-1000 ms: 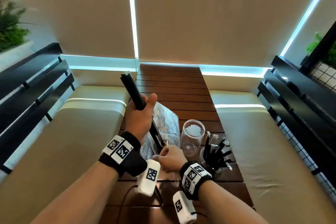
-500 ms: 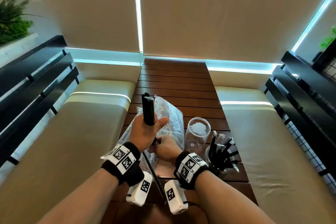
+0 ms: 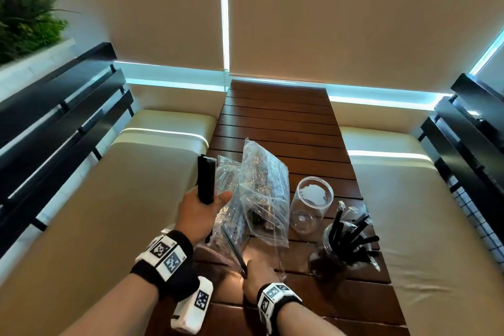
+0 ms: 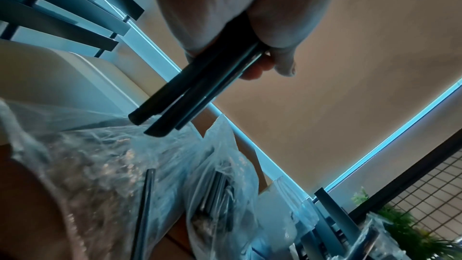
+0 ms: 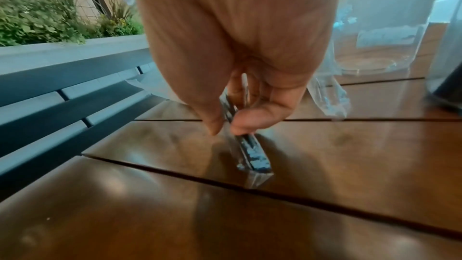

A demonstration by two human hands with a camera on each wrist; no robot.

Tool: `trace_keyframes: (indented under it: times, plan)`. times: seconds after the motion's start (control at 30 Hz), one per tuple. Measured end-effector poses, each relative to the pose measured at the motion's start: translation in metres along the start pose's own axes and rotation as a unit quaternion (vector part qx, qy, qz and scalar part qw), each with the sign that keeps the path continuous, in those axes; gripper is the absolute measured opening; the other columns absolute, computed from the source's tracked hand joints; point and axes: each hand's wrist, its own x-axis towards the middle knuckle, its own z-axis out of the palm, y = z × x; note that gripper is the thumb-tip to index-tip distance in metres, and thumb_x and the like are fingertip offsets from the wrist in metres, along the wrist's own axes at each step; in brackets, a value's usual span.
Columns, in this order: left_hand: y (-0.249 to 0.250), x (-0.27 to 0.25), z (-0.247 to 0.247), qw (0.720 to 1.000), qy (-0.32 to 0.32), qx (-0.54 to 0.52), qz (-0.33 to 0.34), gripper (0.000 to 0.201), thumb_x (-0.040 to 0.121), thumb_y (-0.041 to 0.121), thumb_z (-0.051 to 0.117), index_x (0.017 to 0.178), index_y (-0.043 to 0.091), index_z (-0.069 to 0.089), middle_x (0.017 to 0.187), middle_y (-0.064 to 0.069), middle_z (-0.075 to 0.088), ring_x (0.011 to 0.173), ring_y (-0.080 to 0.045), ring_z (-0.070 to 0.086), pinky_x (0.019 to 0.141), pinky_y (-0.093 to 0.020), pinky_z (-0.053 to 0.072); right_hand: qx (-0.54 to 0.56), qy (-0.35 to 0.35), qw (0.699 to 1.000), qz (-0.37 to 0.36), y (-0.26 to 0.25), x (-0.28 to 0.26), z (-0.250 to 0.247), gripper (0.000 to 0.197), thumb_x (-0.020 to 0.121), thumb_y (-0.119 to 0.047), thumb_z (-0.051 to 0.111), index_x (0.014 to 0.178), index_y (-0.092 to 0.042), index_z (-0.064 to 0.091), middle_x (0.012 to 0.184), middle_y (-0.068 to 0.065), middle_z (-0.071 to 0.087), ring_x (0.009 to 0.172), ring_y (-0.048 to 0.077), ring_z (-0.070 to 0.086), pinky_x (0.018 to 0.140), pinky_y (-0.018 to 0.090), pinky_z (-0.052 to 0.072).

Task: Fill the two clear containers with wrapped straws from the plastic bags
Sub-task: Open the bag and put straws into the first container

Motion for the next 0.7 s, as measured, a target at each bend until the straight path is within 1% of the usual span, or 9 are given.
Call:
trace_keyframes:
  times: [0.07,0.17,0.23,0.3,0.4,0.5,0.6,0.67,0.7]
  plan:
    - [-0.005,-0.004,0.000,1.000,-0.004,0.000,-0.008,0.051,0.073,0.048,0.079,0.060,0.015,0.043,0.055,0.001,0.041,0.056,-0.019,0.043,0.063,-0.035,0.040,0.033,0.018,0.999,0.000,0.001,-0.002,-0.005,0.034,0.094,-0.028,0.050,0.123,-0.014,0.058,0.129,0.014,0.059,0.119,0.033,0.058,0.095,0.038,0.048]
    - [-0.007,-0.007,0.000,0.999,0.009,0.009,-0.029,0.045,0.077,0.038,0.080,0.060,0.017,0.043,0.054,0.004,0.042,0.055,-0.019,0.043,0.063,-0.035,0.041,0.101,0.091,0.990,-0.043,-0.009,-0.009,-0.028,0.026,0.090,-0.038,0.057,0.109,-0.019,0.061,0.111,0.008,0.068,0.107,0.030,0.063,0.088,0.034,0.050]
    - [-0.002,-0.008,0.003,0.999,0.018,-0.001,-0.039,0.039,0.076,0.036,0.081,0.064,0.015,0.050,0.056,0.003,0.049,0.056,-0.020,0.049,0.065,-0.040,0.046,0.141,0.163,0.971,-0.102,-0.019,-0.011,-0.048,0.017,0.090,-0.033,0.058,0.095,-0.017,0.060,0.099,0.007,0.069,0.097,0.027,0.065,0.077,0.029,0.048]
    - [0.009,-0.009,0.010,0.999,0.020,-0.015,-0.036,0.028,0.073,0.034,0.083,0.078,0.016,0.062,0.069,-0.001,0.063,0.067,-0.020,0.061,0.073,-0.040,0.051,0.165,0.224,0.949,-0.148,-0.032,-0.016,-0.071,0.011,0.091,-0.028,0.060,0.090,-0.017,0.060,0.092,0.005,0.069,0.087,0.022,0.064,0.069,0.025,0.040]
    - [0.031,-0.011,0.028,0.997,-0.001,-0.069,-0.034,0.033,0.069,0.029,0.086,0.095,0.022,0.069,0.089,0.000,0.072,0.087,-0.017,0.069,0.079,-0.035,0.054,0.171,0.265,0.928,-0.198,-0.050,-0.026,-0.104,0.011,0.089,-0.015,0.056,0.097,-0.011,0.064,0.090,0.009,0.070,0.084,0.026,0.065,0.070,0.034,0.049]
    - [0.052,-0.011,0.043,0.995,-0.006,-0.095,-0.029,0.022,0.070,0.023,0.086,0.084,0.016,0.070,0.083,-0.006,0.073,0.083,-0.023,0.070,0.077,-0.038,0.057,0.189,0.281,0.914,-0.225,-0.053,-0.039,-0.127,0.032,0.087,-0.005,0.051,0.116,-0.012,0.064,0.095,0.011,0.071,0.085,0.025,0.067,0.072,0.035,0.053]
    - [0.063,-0.006,0.047,0.999,0.019,-0.029,-0.014,0.023,0.075,0.032,0.081,0.074,0.013,0.068,0.074,-0.006,0.071,0.077,-0.027,0.068,0.075,-0.042,0.056,0.134,0.265,0.919,-0.258,-0.045,-0.049,-0.143,0.018,0.084,-0.014,0.056,0.100,-0.012,0.063,0.093,0.008,0.067,0.075,0.018,0.057,0.068,0.032,0.046]
    - [0.063,-0.002,0.045,1.000,0.029,-0.003,-0.005,0.031,0.076,0.042,0.079,0.072,0.014,0.067,0.072,-0.004,0.070,0.074,-0.025,0.067,0.074,-0.044,0.056,0.143,0.283,0.913,-0.258,-0.039,-0.055,-0.160,0.030,0.079,-0.025,0.055,0.106,-0.016,0.062,0.098,0.000,0.063,0.077,0.012,0.056,0.074,0.031,0.051]
    - [0.065,-0.001,0.043,1.000,0.023,0.005,-0.002,0.034,0.075,0.046,0.077,0.072,0.014,0.066,0.072,-0.003,0.069,0.072,-0.023,0.066,0.073,-0.044,0.055,0.193,0.307,0.897,-0.252,-0.037,-0.059,-0.171,0.038,0.078,-0.031,0.055,0.114,-0.018,0.061,0.101,-0.003,0.062,0.080,0.010,0.059,0.076,0.031,0.053]
